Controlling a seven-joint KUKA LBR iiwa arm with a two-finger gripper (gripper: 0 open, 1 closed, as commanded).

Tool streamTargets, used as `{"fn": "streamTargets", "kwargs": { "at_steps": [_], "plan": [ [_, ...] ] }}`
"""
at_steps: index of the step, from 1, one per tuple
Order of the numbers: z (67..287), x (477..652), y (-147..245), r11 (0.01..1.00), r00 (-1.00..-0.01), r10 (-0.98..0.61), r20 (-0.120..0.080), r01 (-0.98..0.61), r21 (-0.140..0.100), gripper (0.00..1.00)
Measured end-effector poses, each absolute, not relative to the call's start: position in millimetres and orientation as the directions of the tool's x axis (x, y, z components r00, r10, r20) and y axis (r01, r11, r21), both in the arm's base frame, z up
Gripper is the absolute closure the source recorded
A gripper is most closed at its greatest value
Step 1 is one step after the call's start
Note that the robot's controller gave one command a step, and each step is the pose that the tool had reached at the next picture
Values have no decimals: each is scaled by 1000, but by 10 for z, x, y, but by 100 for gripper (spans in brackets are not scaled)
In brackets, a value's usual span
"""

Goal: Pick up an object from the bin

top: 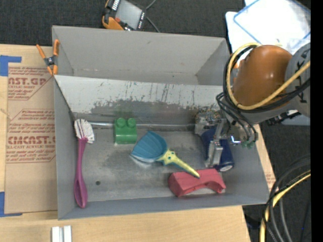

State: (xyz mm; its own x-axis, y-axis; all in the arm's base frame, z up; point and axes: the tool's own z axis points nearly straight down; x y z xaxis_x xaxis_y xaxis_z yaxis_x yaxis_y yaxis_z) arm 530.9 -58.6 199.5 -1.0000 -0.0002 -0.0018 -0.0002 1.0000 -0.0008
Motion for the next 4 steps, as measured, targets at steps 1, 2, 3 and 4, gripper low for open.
{"fn": "streamTargets", "kwargs": {
  "at_steps": [1,2,3,4],
  "plan": [
    [1995,5309,-586,1000,-1000,0,-2,0,-1,0],
    [2192,5341,-575,1000,-1000,-4,10,-4,0,0],
    [2502,5301,-585,998,-998,-62,-3,-62,-1,0],
    [2155,5137,-313,997,-997,-79,-4,-79,0,0]
  ]
}}
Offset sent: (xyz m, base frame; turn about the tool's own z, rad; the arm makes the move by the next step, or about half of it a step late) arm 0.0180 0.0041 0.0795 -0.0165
